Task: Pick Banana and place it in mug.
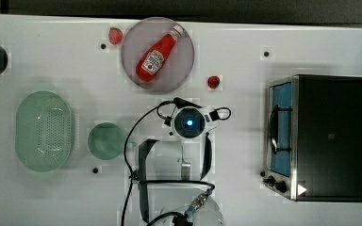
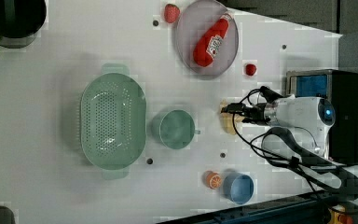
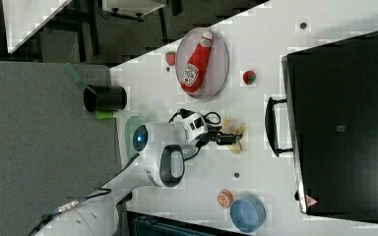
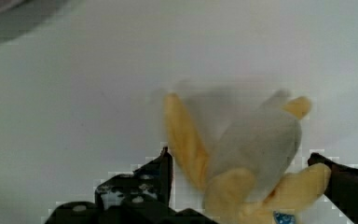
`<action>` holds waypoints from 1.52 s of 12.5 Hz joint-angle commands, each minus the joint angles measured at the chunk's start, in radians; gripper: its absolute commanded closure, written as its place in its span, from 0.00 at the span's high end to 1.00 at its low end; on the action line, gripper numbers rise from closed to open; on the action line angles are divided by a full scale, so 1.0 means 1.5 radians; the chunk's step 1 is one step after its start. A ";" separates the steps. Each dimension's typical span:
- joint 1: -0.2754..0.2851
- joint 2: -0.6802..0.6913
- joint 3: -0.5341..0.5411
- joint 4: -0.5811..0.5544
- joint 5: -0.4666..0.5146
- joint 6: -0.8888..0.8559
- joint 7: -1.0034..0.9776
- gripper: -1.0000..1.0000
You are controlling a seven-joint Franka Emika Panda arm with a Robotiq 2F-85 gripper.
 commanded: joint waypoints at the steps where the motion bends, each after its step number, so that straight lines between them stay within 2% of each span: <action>1: -0.003 -0.002 0.000 -0.014 -0.001 0.019 -0.017 0.71; 4: -0.003 -0.002 0.001 -0.013 -0.001 0.026 -0.017 0.38; 8: -0.004 -0.017 0.002 -0.012 0.000 0.026 -0.017 0.36; 11: -0.007 -0.081 -0.002 -0.008 0.001 -0.009 -0.016 0.36; 14: -0.014 -0.185 -0.009 0.025 0.001 -0.191 -0.016 0.36; 17: -0.015 -0.276 -0.012 0.097 0.001 -0.394 -0.016 0.36; 19: -0.011 -0.314 -0.003 0.150 0.001 -0.485 -0.013 0.36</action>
